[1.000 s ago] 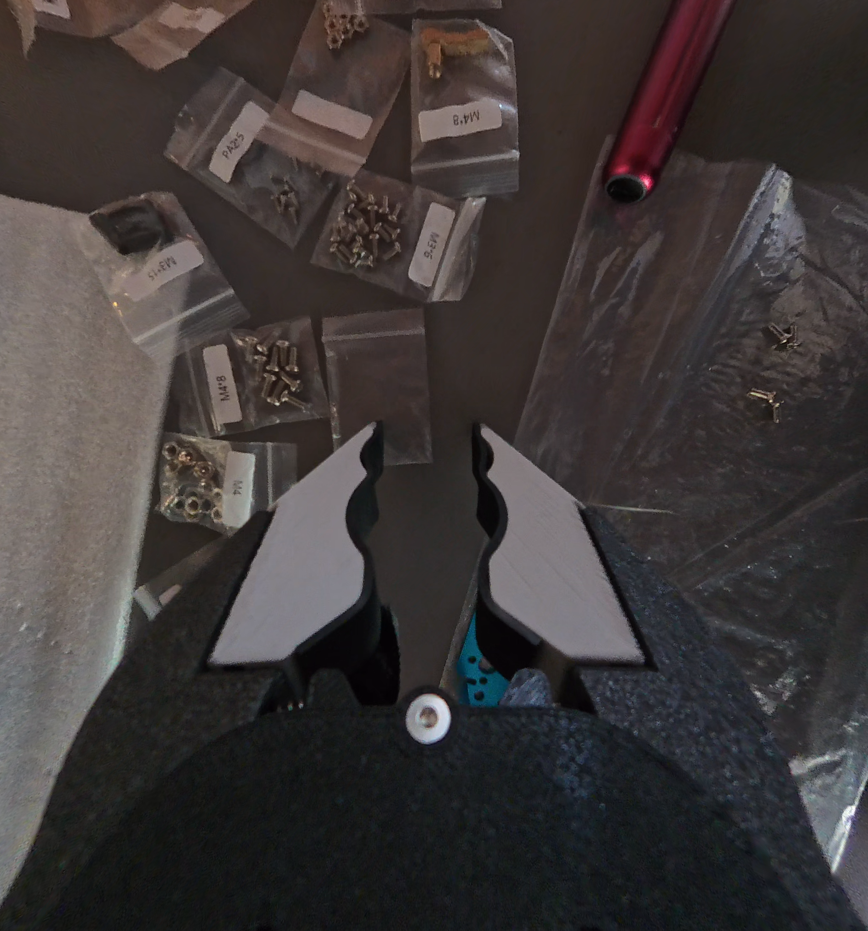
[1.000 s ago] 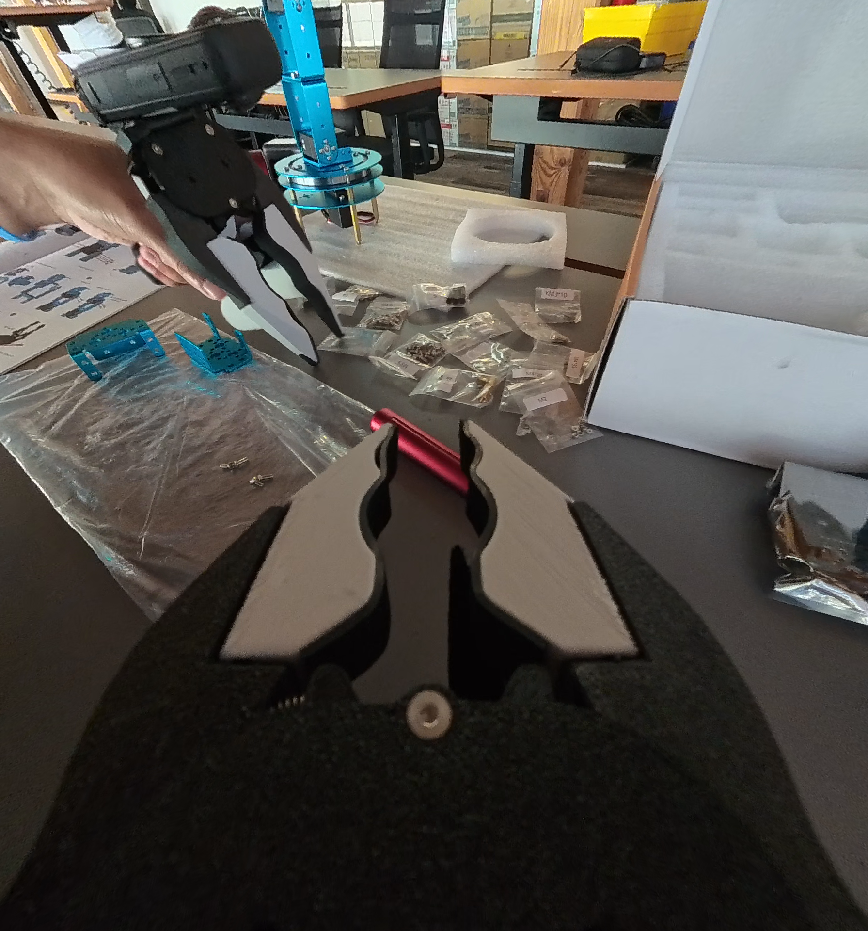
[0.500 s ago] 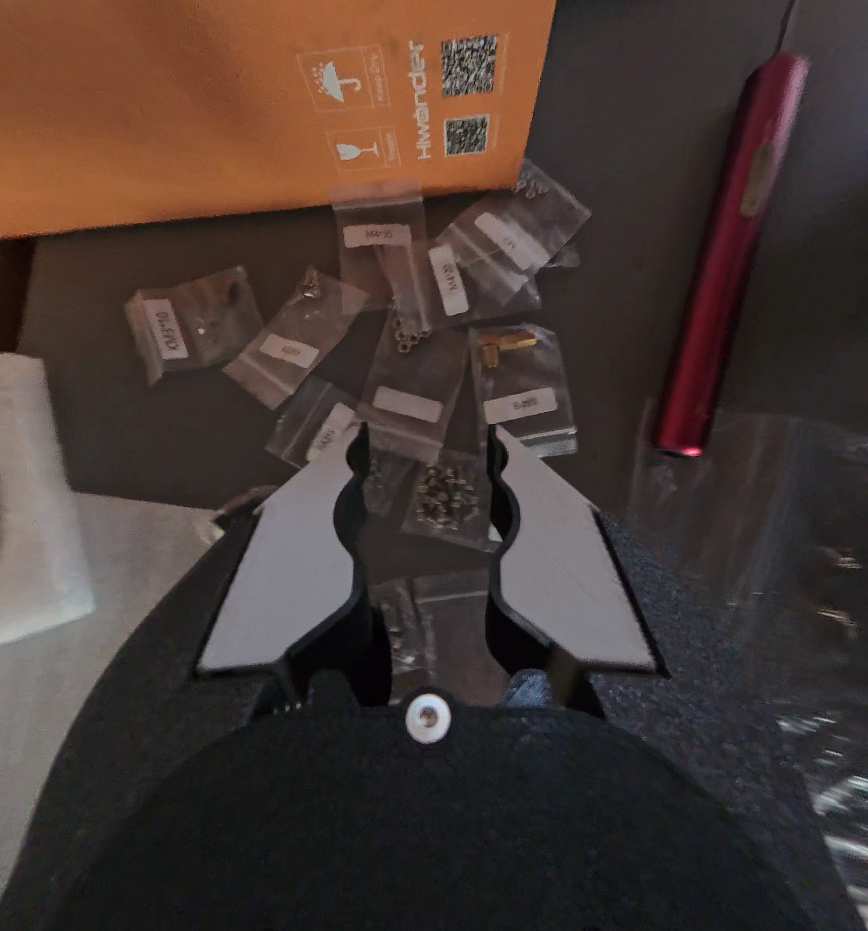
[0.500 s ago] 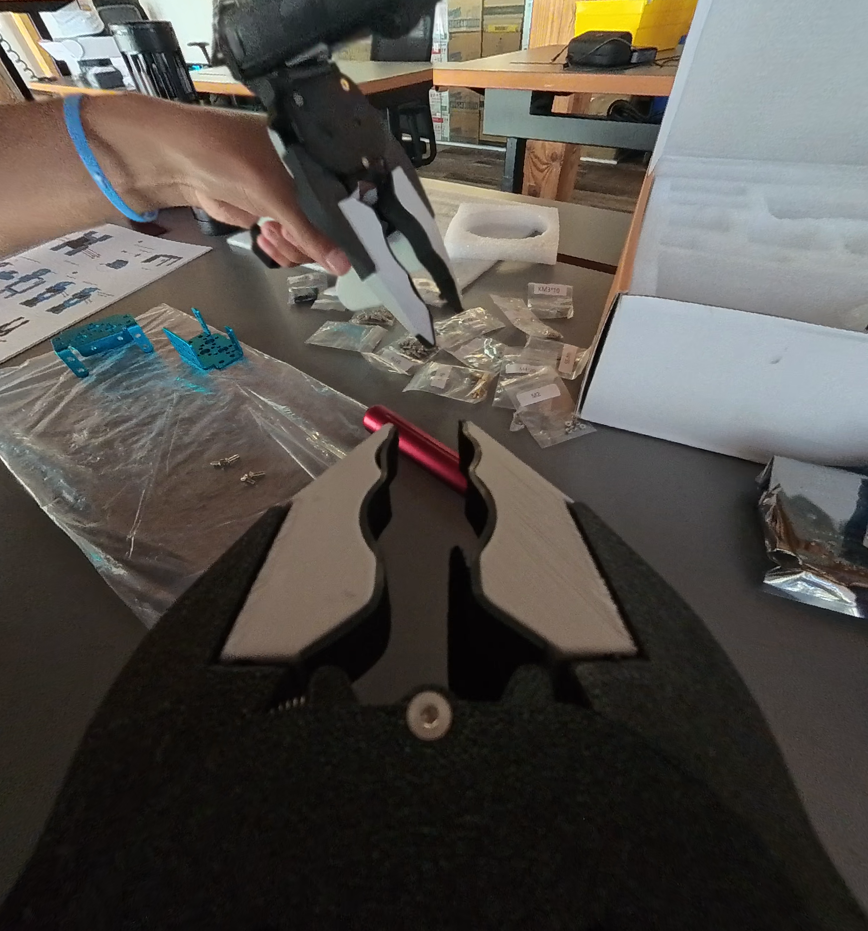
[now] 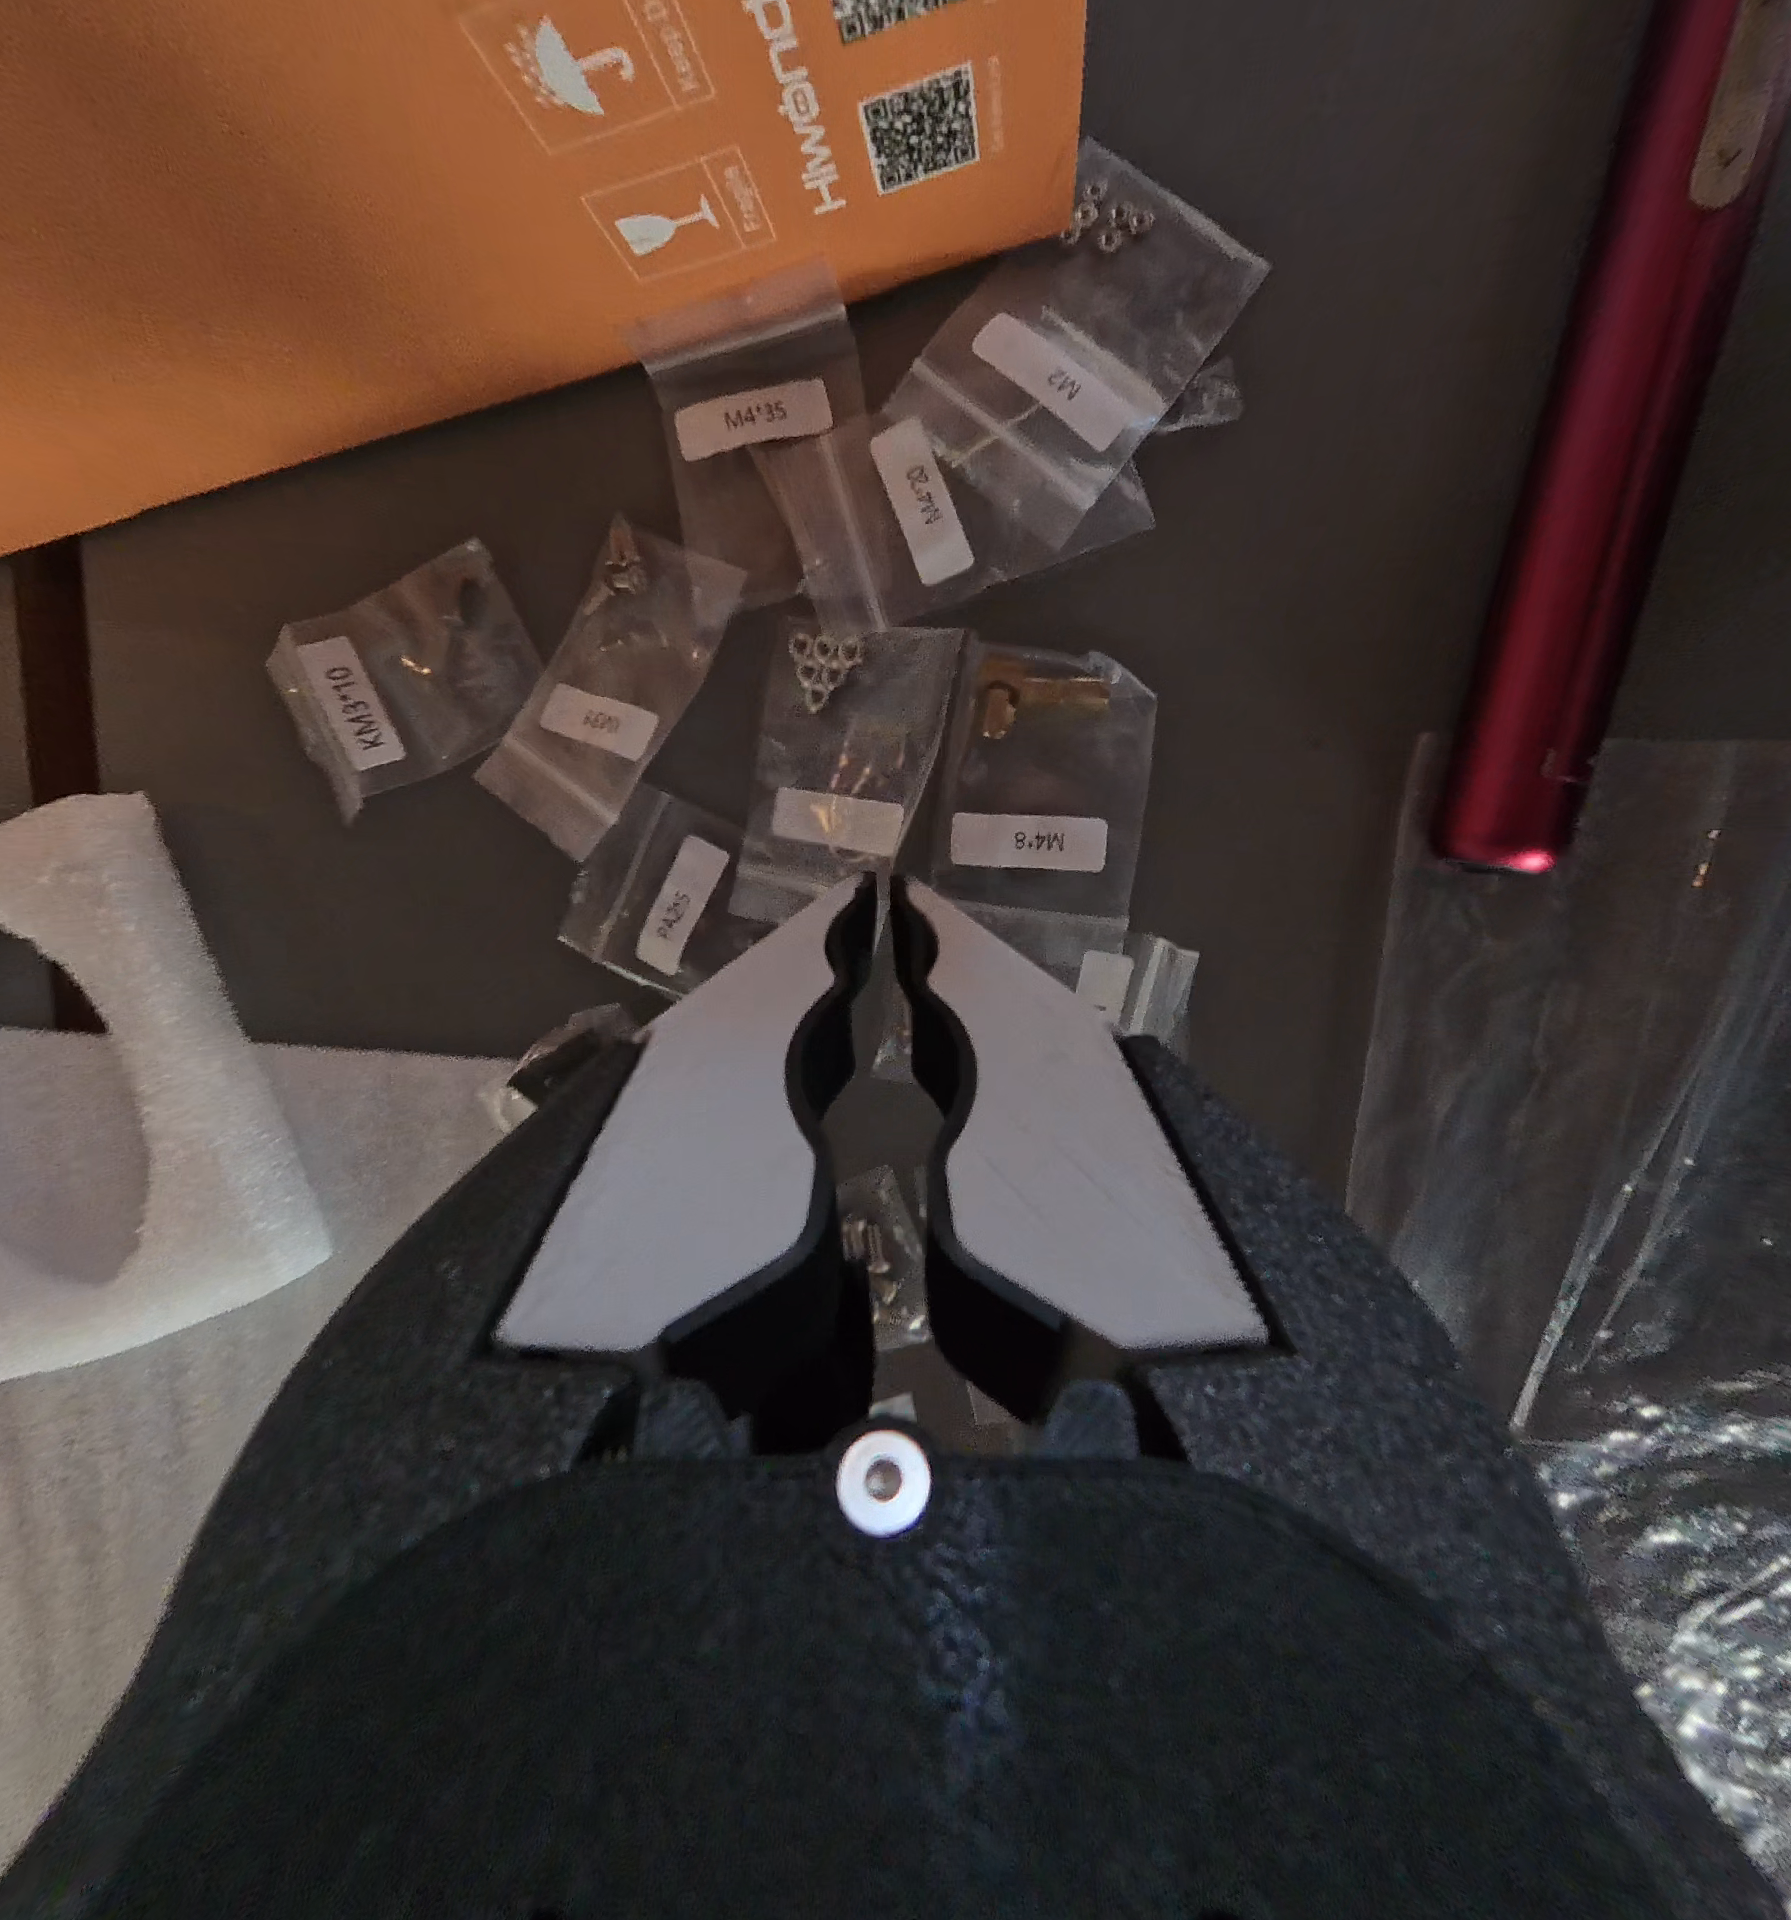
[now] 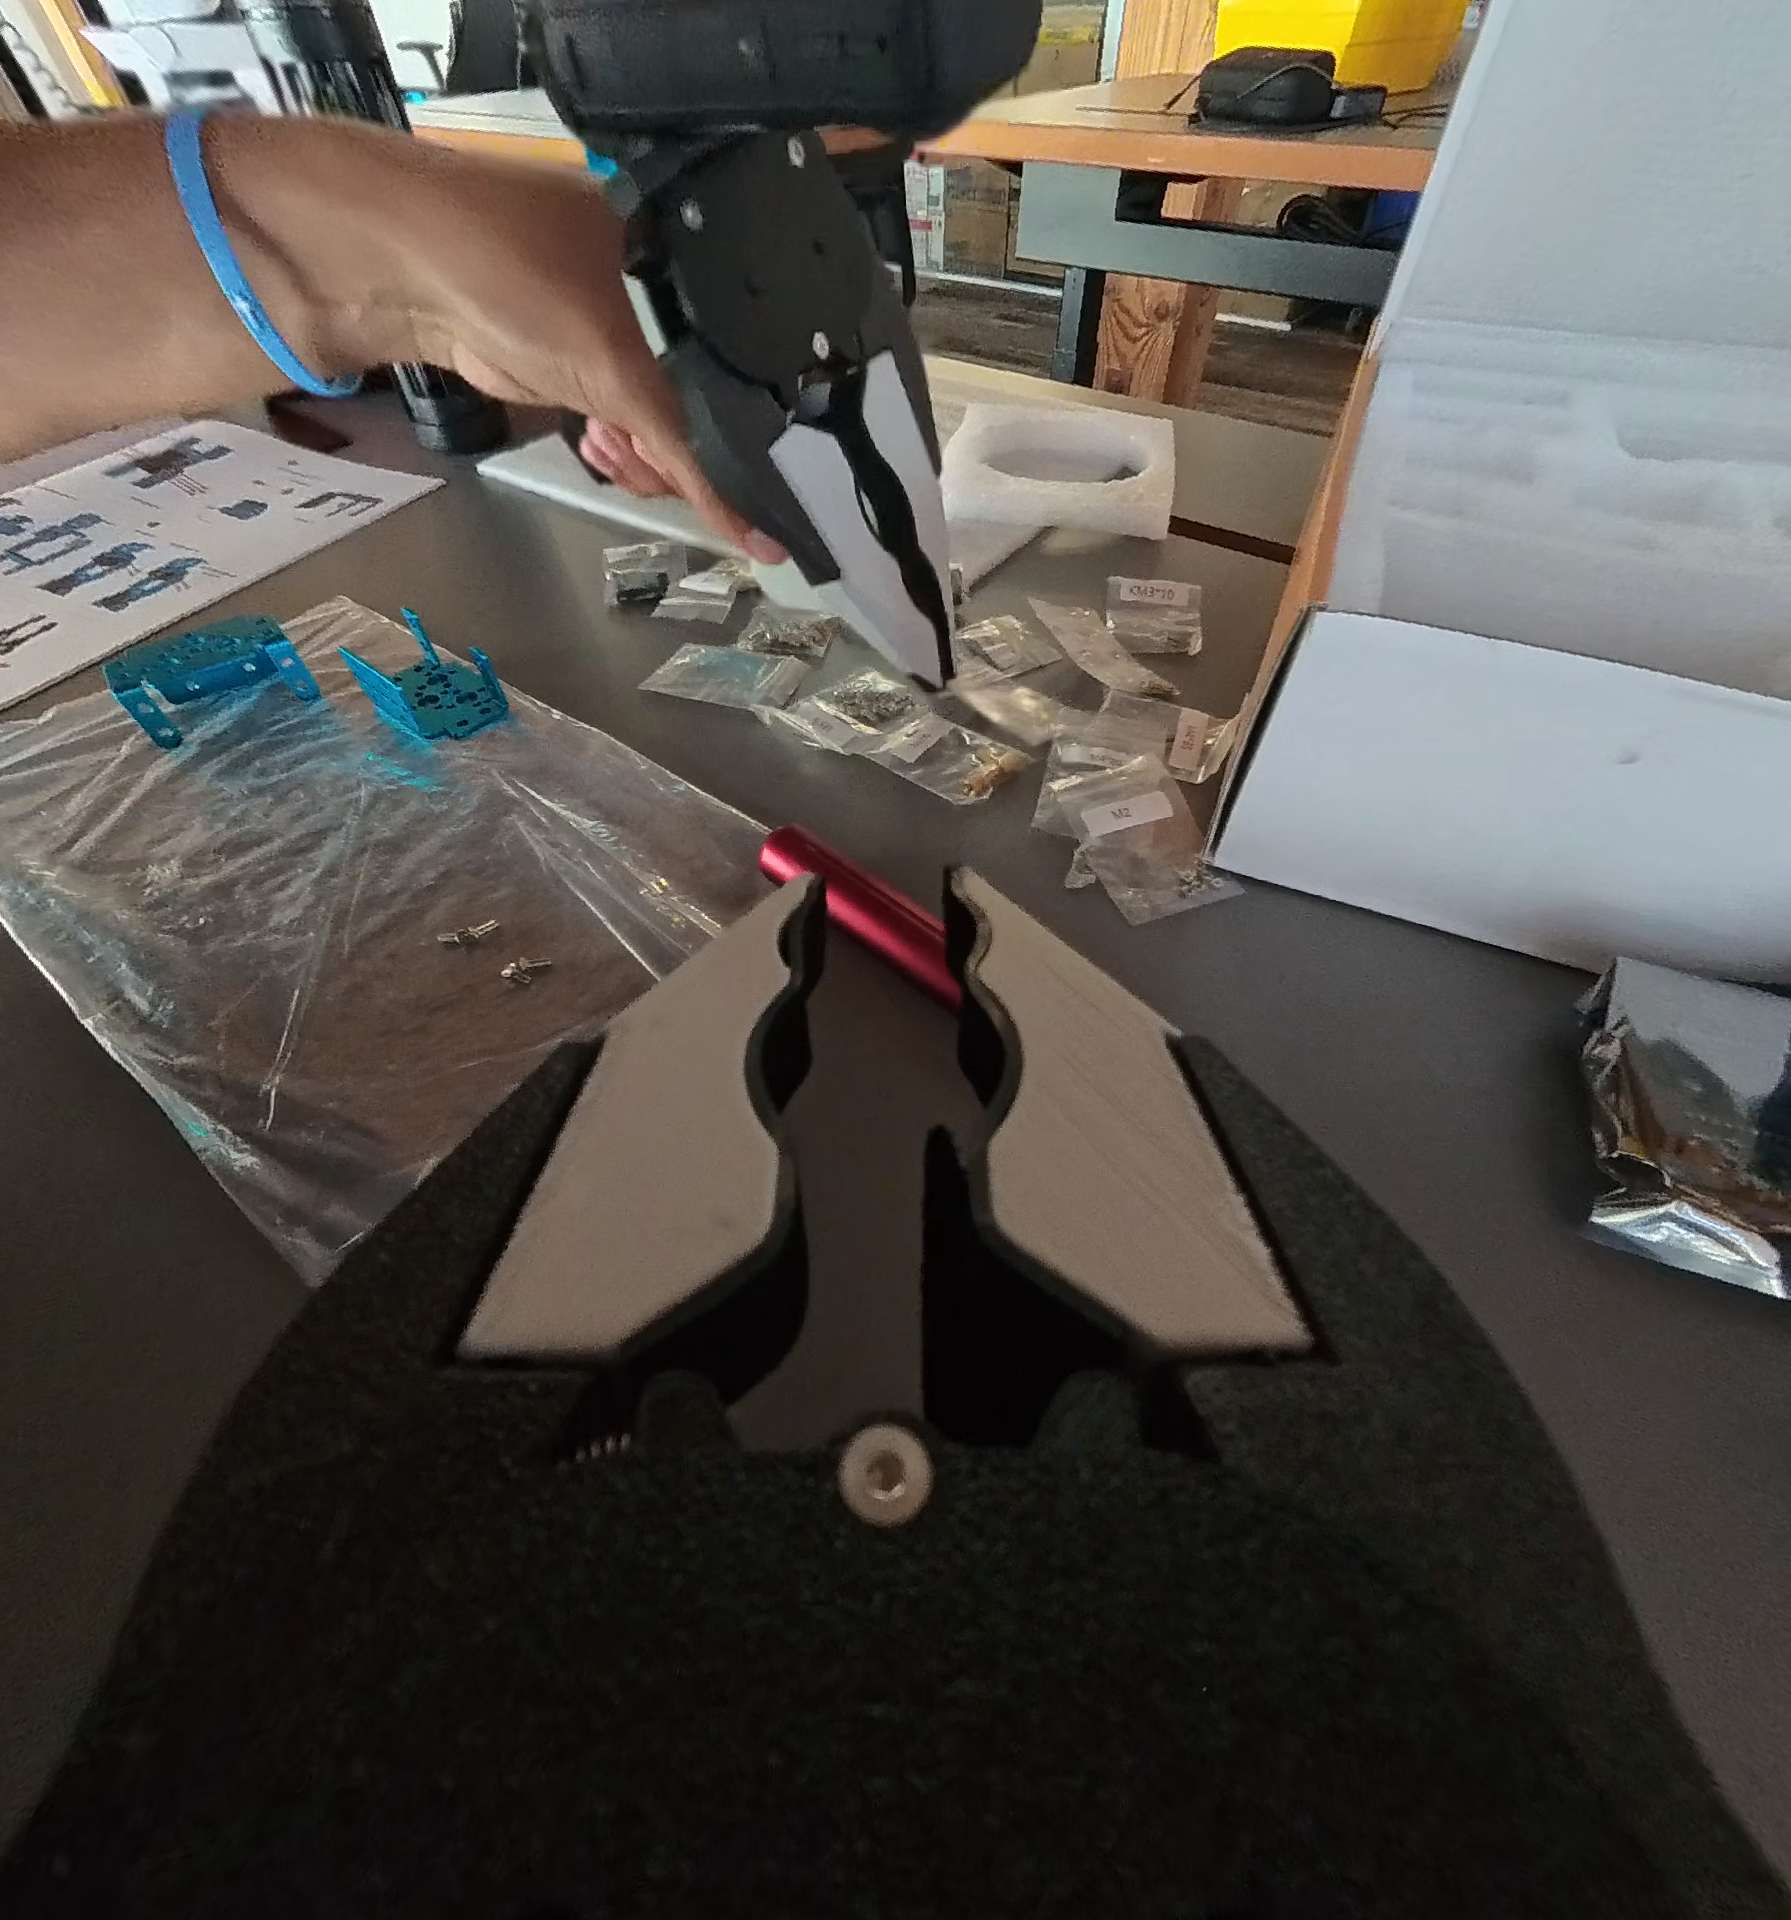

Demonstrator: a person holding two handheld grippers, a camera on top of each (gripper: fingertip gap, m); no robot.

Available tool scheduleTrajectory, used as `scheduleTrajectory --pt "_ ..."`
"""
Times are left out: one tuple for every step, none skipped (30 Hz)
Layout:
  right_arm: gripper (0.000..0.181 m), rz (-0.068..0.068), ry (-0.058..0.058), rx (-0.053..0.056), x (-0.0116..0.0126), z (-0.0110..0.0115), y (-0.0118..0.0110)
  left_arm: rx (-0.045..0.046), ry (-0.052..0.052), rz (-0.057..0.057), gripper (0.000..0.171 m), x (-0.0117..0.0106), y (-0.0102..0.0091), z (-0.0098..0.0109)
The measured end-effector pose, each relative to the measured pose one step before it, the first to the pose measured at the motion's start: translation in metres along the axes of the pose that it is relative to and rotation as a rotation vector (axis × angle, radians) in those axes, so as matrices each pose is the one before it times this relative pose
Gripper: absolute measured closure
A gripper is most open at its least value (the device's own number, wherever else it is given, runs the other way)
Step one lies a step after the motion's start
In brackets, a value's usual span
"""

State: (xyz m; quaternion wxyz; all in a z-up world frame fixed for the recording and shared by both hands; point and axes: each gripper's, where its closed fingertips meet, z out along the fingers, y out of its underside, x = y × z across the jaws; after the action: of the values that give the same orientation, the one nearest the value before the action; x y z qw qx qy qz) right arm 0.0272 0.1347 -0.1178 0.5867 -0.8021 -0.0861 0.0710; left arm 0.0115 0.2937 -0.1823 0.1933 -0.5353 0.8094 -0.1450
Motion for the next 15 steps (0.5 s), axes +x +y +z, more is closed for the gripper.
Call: scheduleTrajectory --pt "0.161 -0.0048 -0.0016 -0.0022 -0.00078 0.00043 0.00014 0.00480 -0.0033 0.0025 0.170 -0.00072 -0.00179 -0.00509" --pt "0.161 -0.0064 -0.0033 -0.0015 -0.00114 0.00067 -0.00024 0.00654 -0.0024 0.0007 0.170 -0.00084 -0.00218 -0.00563" --pt "0.162 -0.0087 -0.0038 0.0002 -0.00117 0.00103 -0.00088 0.00959 -0.0068 -0.0044 0.171 -0.00172 -0.00280 -0.00591" --pt "0.163 -0.0123 -0.0073 0.0017 -0.00146 0.00152 -0.00195 0.00890 0.0009 -0.0082 0.171 -0.00092 -0.00296 -0.00597" --pt "0.164 -0.0177 -0.0136 0.0003 -0.00184 0.00252 -0.00337 0.00224 0.0107 -0.0070 0.171 0.00046 -0.00214 -0.00584" --pt "0.163 -0.0238 -0.0200 -0.0074 -0.00216 0.00407 -0.00432 -0.00408 0.0164 -0.0038 0.171 0.00111 -0.00156 -0.00616" --pt "0.159 -0.0326 -0.0311 -0.0226 -0.00266 0.00644 -0.00413 -0.00870 0.0151 -0.0030 0.171 0.00053 -0.00121 -0.00673" --pt "0.149 -0.0370 -0.0396 -0.0470 -0.00250 0.00824 -0.00282 -0.01118 0.0240 -0.0015 0.171 0.00145 -0.00109 -0.00725" --pt "0.144 -0.0518 -0.0326 -0.0617 -0.00037 0.00828 -0.00255 -0.01341 0.0345 0.0003 0.171 0.00302 -0.00088 -0.00779" --pt "0.144 -0.0682 -0.0138 -0.0432 0.00331 0.00744 -0.00550 -0.00981 0.0233 0.0053 0.171 0.00182 -0.00136 -0.00824" --pt "0.144 -0.0728 -0.0043 -0.0081 0.00556 0.00744 -0.00875 -0.00408 0.0055 0.0056 0.171 -0.00016 -0.00197 -0.00848" --pt "0.145 -0.0651 -0.0017 0.0060 0.00725 0.00771 -0.00807 -0.00486 0.0118 0.0038 0.171 0.00160 -0.00155 -0.00828" --pt "0.147 -0.0480 -0.0033 -0.0013 0.00805 0.00777 -0.00573 -0.00234 0.0162 0.0109 0.171 0.00360 -0.00139 -0.00785" --pt "0.149 -0.0299 -0.0036 -0.0061 0.00848 0.00730 -0.00450 -0.00028 0.0099 0.0170 0.171 0.00418 -0.00080 -0.00747" --pt "0.149 -0.0084 -0.0059 0.0099 0.00813 0.00663 -0.00618 -0.00642 0.0062 0.0151 0.171 0.00450 0.00074 -0.00657"
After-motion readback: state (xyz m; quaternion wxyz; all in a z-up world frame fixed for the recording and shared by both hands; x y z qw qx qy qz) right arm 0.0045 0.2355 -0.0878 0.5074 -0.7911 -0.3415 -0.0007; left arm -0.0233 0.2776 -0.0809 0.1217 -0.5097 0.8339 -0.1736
